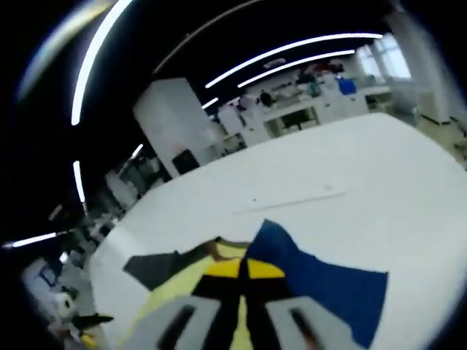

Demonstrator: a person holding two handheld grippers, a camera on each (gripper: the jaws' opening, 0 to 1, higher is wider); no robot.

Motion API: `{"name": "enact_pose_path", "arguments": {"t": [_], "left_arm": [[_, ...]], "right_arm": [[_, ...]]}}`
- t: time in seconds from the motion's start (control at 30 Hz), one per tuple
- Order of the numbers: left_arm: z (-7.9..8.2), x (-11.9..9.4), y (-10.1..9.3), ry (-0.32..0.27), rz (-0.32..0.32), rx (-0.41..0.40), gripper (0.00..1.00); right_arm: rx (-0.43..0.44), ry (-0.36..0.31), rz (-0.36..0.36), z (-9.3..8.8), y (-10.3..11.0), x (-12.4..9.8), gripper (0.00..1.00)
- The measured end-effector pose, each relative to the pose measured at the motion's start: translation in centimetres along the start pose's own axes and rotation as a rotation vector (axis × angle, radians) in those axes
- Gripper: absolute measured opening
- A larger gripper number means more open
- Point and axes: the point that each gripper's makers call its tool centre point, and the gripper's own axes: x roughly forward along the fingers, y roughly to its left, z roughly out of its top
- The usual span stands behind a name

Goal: Fold the garment on the visible template until the final outline fits inside the template.

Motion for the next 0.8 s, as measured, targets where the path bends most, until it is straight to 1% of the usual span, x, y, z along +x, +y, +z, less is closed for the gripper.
{"name": "enact_pose_path", "arguments": {"t": [0.17,0.27,0.3,0.47,0.53,0.6,0.67,0.73,0.8], "left_arm": [[0.1,0.1,0.0,-0.009,0.002,-0.015,0.82],[0.0,0.1,0.1,-0.005,0.001,-0.017,0.82],[0.0,0.1,0.1,-0.006,0.000,-0.017,0.82],[-0.2,0.1,0.1,0.004,-0.004,-0.018,0.82],[-0.2,0.0,0.1,0.007,-0.004,-0.019,0.82],[-0.3,0.0,0.1,0.010,-0.005,-0.017,0.82],[-0.4,0.1,0.0,0.017,-0.009,-0.016,0.82],[-0.6,0.3,-0.1,0.028,-0.011,-0.013,0.81],[-0.7,0.3,-0.1,0.034,-0.013,-0.011,0.81]], "right_arm": [[-0.011,0.021,0.055,-0.7,3.6,2.0,0.00],[-0.025,0.035,0.081,-0.9,5.1,3.6,0.00],[-0.028,0.037,0.094,-1.3,6.1,4.0,0.00],[-0.034,0.054,0.137,-2.2,9.0,6.0,0.00],[-0.034,0.062,0.146,-2.6,9.5,7.0,0.00],[-0.036,0.070,0.155,-3.2,10.6,7.3,0.00],[-0.027,0.077,0.166,-3.4,11.0,8.2,0.00],[-0.016,0.082,0.186,-3.9,12.3,8.6,0.00],[-0.030,0.090,0.191,-4.4,13.0,9.4,0.00]]}}
